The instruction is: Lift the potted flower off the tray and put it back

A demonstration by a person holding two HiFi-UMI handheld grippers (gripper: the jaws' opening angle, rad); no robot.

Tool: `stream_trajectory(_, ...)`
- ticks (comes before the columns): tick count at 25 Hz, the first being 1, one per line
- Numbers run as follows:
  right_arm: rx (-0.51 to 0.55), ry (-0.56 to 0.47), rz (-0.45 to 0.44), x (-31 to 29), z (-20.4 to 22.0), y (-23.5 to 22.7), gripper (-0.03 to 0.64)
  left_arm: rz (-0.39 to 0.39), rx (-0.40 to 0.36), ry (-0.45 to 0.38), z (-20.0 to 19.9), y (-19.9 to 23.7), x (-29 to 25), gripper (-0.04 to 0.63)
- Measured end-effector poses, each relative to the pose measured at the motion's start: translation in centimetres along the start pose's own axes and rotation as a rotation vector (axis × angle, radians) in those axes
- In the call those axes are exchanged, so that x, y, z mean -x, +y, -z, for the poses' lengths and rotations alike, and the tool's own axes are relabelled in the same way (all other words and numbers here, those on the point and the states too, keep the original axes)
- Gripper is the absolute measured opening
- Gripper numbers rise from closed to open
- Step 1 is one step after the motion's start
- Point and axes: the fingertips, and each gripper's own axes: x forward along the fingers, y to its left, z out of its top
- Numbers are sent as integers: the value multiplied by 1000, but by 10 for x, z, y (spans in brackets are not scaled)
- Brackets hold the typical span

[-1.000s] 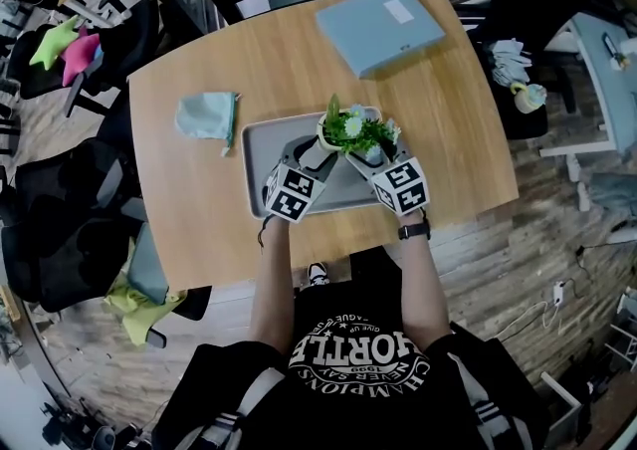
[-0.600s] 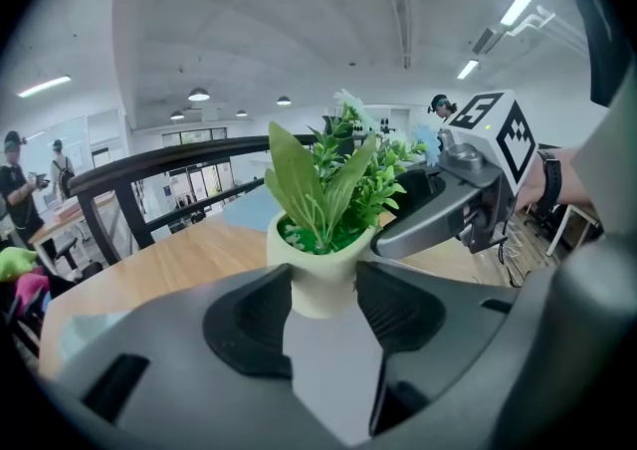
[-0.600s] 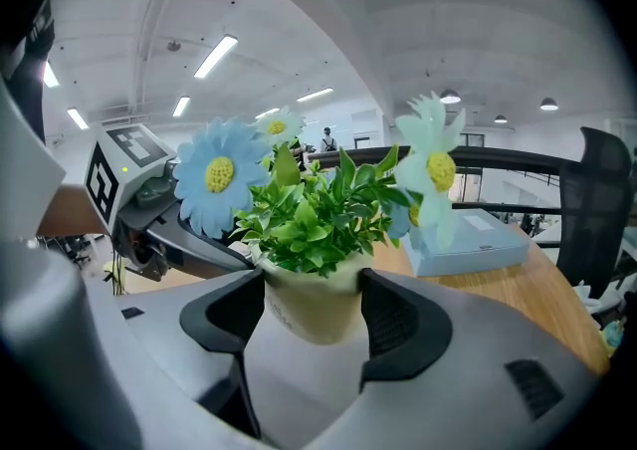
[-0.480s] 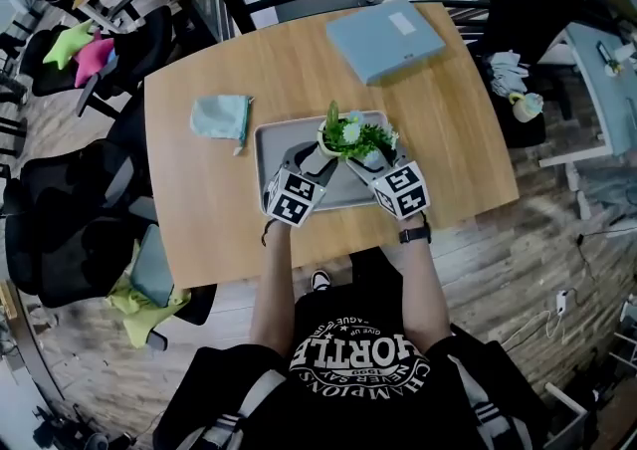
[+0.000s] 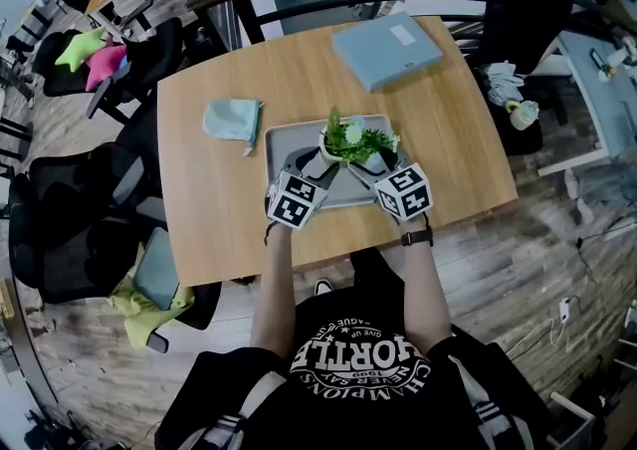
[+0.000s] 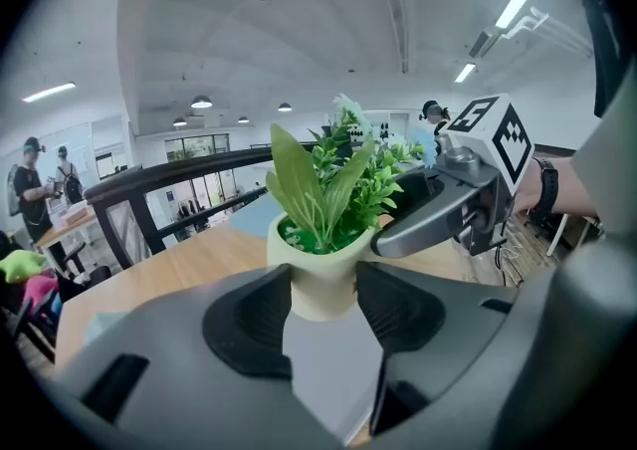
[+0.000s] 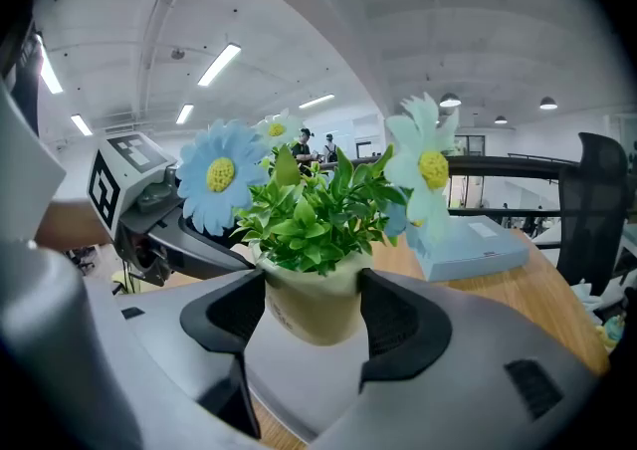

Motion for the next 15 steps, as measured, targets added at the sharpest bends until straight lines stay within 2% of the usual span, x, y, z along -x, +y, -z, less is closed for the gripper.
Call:
stream_trajectory(11,7,-31,-4,27,-26,30,316,-20,-45,-33,-24,-11,46,222)
stream_trajectory(15,29,-33,-9,37,-32,42,315,-29,-34,-36,-26,-18,61,222)
